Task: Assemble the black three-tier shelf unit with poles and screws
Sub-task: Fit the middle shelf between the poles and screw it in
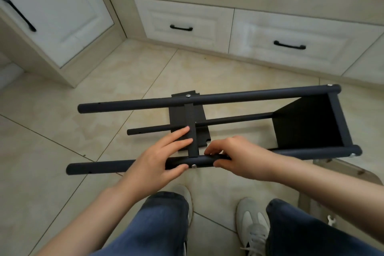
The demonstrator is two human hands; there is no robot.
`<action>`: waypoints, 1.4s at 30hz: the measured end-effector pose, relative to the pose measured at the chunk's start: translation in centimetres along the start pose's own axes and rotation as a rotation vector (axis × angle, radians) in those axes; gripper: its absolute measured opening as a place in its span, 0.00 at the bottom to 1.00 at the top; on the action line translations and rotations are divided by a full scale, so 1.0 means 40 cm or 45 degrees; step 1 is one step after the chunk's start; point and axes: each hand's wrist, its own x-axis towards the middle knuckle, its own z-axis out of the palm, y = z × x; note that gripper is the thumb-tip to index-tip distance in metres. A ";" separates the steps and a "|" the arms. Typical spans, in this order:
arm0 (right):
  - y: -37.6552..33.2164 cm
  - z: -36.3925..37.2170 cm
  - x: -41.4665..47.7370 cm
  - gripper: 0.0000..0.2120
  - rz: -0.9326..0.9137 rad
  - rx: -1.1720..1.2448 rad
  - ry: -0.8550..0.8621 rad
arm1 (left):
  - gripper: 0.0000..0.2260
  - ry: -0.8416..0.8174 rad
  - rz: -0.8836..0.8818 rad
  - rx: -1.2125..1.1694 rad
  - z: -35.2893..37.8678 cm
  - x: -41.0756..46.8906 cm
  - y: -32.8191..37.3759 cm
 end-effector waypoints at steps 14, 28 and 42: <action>-0.003 0.015 -0.023 0.12 0.057 -0.047 0.165 | 0.18 0.133 -1.429 -1.665 -0.025 -0.119 0.000; 0.025 -0.016 -0.012 0.18 0.046 0.002 0.126 | 0.04 0.799 -1.176 -2.388 -0.019 -0.060 -0.039; 0.036 -0.084 0.010 0.18 -0.012 0.030 0.241 | 0.08 0.755 -0.860 -2.375 -0.072 0.008 -0.047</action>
